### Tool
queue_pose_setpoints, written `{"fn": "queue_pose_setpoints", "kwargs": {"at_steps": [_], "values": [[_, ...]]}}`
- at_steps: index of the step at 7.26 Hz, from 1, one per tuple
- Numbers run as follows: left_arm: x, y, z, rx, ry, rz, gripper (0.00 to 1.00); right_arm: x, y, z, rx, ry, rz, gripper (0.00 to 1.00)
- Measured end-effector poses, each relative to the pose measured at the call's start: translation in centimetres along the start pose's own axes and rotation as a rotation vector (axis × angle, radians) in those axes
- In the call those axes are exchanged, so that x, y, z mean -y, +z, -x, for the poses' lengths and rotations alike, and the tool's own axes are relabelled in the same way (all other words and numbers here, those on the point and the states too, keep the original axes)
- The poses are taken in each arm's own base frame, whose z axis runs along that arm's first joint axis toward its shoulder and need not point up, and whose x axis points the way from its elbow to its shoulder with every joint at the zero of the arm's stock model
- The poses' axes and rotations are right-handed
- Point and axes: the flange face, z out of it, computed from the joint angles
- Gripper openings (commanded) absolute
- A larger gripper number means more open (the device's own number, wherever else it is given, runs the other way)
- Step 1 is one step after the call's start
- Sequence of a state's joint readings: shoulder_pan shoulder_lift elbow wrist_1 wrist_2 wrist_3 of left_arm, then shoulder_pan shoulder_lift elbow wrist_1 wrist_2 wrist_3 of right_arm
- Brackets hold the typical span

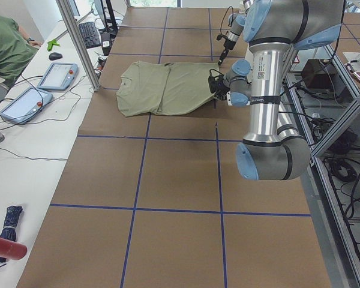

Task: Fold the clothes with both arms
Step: 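Lower both grippers and pinch the hem corners nearest the robot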

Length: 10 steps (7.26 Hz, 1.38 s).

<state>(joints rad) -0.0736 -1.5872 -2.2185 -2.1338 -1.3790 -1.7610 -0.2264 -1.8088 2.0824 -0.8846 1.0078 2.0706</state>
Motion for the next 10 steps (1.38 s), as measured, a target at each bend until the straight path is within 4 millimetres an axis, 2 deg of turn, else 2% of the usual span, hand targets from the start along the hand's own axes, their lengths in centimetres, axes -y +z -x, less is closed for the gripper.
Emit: {"fn": "queue_pose_setpoints", "kwargs": {"at_steps": [2,3,4,5,7,10], "values": [[0.0,0.1,0.1,0.002,0.0,0.0,0.0,0.0,0.1,0.5,0.0,-0.005,-0.004,0.01],[0.0,0.1,0.1,0.004,0.001,-0.001,0.0,0.2,0.0,0.6,-0.001,-0.01,-0.008,0.1],[0.0,0.2,0.2,0.006,0.001,-0.001,0.0,0.4,0.0,0.5,-0.003,-0.018,-0.011,0.5],[0.0,0.2,0.2,0.007,0.001,-0.001,0.0,0.5,0.0,0.4,-0.005,-0.027,-0.013,0.96],[-0.1,0.4,0.3,0.009,0.002,-0.001,0.0,0.9,0.0,0.2,-0.011,-0.036,-0.019,0.99],[-0.2,0.5,0.3,0.011,0.003,0.0,0.0,1.7,-0.9,0.5,-0.013,-0.039,-0.022,0.98]]}}
